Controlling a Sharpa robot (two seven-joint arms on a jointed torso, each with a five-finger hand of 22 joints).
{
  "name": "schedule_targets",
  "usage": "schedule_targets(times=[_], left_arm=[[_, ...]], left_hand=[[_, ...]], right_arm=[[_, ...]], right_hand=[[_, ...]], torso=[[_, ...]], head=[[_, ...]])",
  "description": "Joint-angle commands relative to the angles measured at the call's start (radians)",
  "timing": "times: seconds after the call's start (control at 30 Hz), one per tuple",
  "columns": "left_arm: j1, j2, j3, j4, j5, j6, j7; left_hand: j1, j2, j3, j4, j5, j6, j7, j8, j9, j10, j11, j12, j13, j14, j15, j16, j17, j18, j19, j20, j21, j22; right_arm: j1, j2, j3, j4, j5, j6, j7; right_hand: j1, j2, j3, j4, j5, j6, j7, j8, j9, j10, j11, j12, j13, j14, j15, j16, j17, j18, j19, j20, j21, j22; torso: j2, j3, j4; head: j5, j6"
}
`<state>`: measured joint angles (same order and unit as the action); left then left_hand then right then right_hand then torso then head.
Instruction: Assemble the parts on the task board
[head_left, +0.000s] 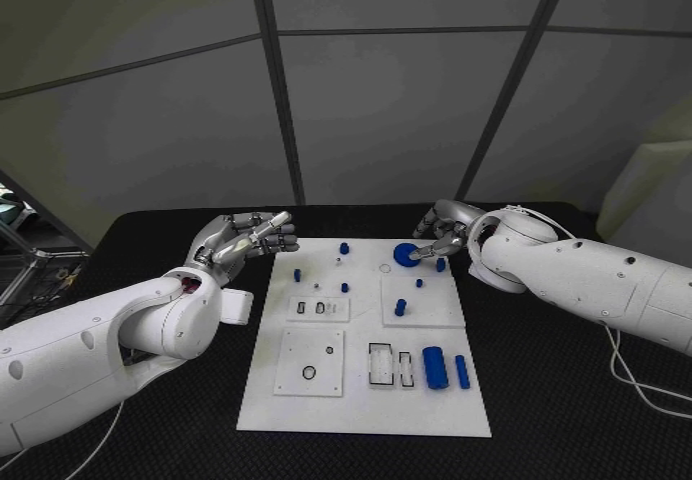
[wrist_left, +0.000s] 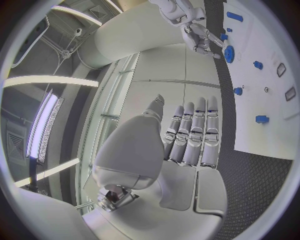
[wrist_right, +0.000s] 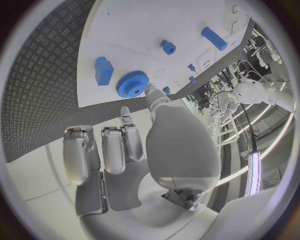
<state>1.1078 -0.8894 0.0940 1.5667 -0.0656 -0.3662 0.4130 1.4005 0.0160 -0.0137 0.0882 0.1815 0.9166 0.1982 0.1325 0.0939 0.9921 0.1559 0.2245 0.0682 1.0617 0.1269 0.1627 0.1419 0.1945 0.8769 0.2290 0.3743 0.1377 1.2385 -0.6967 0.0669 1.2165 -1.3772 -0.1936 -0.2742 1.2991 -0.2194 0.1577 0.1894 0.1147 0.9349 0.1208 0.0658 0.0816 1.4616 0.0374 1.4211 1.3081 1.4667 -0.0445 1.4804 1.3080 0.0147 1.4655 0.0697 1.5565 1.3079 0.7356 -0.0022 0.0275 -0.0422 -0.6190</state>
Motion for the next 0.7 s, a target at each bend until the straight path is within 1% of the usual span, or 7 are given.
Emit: schedule_targets(times=[0.03, 0.2, 0.27, 0.7], left_arm=[[0.002, 0.002, 0.001, 0.0, -0.005, 0.017, 0.004], [0.002, 0.004, 0.001, 0.0, -0.005, 0.017, 0.004], [0.002, 0.004, 0.001, 0.0, -0.005, 0.017, 0.004], [0.002, 0.005, 0.001, -0.001, -0.005, 0.016, 0.003]], left_hand=[[0.003, 0.011, -0.001, -0.006, 0.004, 0.004, 0.004, -0.005, 0.001, 0.0, 0.004, -0.006, -0.001, -0.005, -0.001, -0.007, 0.001, -0.013, -0.005, 0.003, -0.006, -0.002], [0.002, 0.011, -0.001, -0.006, 0.004, 0.004, 0.004, -0.005, 0.001, 0.0, 0.004, -0.006, -0.001, -0.005, -0.001, -0.007, 0.001, -0.013, -0.005, 0.003, -0.006, -0.002], [0.002, 0.011, -0.001, -0.006, 0.004, 0.004, 0.004, -0.005, 0.001, 0.0, 0.004, -0.006, -0.001, -0.005, -0.001, -0.007, 0.001, -0.013, -0.005, 0.003, -0.006, -0.002], [0.001, 0.01, -0.002, -0.007, 0.004, 0.004, 0.004, -0.006, 0.001, 0.0, 0.004, -0.007, -0.001, -0.005, -0.001, -0.008, 0.001, -0.013, -0.005, 0.003, -0.006, -0.002]], right_arm=[[0.002, 0.008, 0.001, -0.008, 0.0, 0.029, 0.0], [0.002, 0.022, 0.001, -0.021, -0.007, 0.042, 0.005], [0.001, 0.026, 0.001, -0.025, -0.009, 0.044, 0.007], [0.0, 0.043, 0.001, -0.036, -0.024, 0.052, 0.016]], right_hand=[[0.015, 0.005, 0.0, 0.006, 0.009, 0.011, 0.0, 0.005, 0.002, 0.031, 0.0, 0.008, 0.096, 0.066, 0.009, 0.007, 0.073, -0.009, 0.09, 0.007, 0.004, 0.236], [0.024, 0.017, 0.008, -0.002, 0.017, 0.034, -0.004, 0.011, 0.008, 0.035, -0.004, 0.018, 0.109, 0.066, 0.006, 0.009, 0.078, -0.01, 0.092, 0.005, 0.006, 0.241], [0.024, 0.02, 0.01, -0.005, 0.018, 0.041, -0.006, 0.013, 0.009, 0.035, -0.005, 0.019, 0.11, 0.066, 0.005, 0.009, 0.078, -0.01, 0.092, 0.004, 0.006, 0.241], [0.03, 0.036, 0.021, -0.021, 0.02, 0.062, -0.01, 0.014, 0.013, 0.046, -0.009, 0.04, 0.135, 0.068, 0.002, 0.014, 0.089, -0.012, 0.099, 0.001, 0.01, 0.253]], torso=[[-0.001, 0.0001, -0.0019], [-0.001, 0.0006, -0.0021], [-0.001, 0.0, -0.0022], [-0.002, 0.0002, -0.0017]], head=[[0.003, -0.003], [0.003, -0.007], [0.003, -0.007], [0.005, -0.011]])
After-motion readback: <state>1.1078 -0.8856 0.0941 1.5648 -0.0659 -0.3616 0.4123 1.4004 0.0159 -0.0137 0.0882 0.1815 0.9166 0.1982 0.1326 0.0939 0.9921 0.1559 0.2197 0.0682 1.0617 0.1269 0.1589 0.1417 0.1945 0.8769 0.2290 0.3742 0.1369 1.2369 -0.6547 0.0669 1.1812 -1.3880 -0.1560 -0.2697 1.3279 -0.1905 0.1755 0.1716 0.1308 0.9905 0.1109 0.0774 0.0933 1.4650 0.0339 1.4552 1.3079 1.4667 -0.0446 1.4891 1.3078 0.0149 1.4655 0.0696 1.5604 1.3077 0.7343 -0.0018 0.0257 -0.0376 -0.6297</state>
